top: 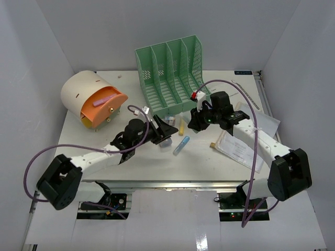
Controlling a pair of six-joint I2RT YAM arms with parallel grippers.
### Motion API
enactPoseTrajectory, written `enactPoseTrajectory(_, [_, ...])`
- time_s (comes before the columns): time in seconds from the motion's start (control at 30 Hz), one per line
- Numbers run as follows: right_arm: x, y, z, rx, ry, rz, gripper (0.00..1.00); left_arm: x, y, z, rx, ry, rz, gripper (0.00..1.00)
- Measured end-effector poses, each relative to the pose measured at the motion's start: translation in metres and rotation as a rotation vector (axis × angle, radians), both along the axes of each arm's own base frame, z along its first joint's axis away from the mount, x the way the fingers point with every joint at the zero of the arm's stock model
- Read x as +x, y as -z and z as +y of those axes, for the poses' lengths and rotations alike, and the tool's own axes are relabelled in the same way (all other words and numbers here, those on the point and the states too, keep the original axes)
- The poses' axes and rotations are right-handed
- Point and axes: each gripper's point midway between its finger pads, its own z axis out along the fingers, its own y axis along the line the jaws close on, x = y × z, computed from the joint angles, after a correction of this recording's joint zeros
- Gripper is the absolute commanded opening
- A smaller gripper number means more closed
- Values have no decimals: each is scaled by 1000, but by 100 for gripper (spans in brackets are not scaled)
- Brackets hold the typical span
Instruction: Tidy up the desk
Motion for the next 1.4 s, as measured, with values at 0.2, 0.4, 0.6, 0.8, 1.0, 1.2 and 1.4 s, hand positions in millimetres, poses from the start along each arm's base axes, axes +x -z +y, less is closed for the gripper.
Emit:
enactPoseTrajectory(0.2, [-13,-14,5,49,-50,-5,8,33,-17,-36,-53,-47,-63,76])
enactPoseTrajectory(0.4, [-24,-24,7,87,-81,-14,8,50,-33,-50,-96,-75,-102,60])
enactPoseTrajectory(0.6, [-31,-25,10,110,-100,8,9,53,-30,-54,-99,-82,-94,28])
enactPoseTrajectory(0.8, [-30,-25,9,110,-98,5,60,53,-33,-56,-112,-77,-99,5])
enactPoseTrajectory(1.0, [-32,-28,10,112,-125,-17,95,53,-28,-53,-23,-66,-117,2])
enactPoseTrajectory(1.2, [-52,-52,-8,157,-219,-163,91,64,-55,-22,262,-117,-242,1])
enactPoseTrajectory(1.4, [-63,-55,-36,209,-251,-256,91,75,-121,45,592,-240,-415,1])
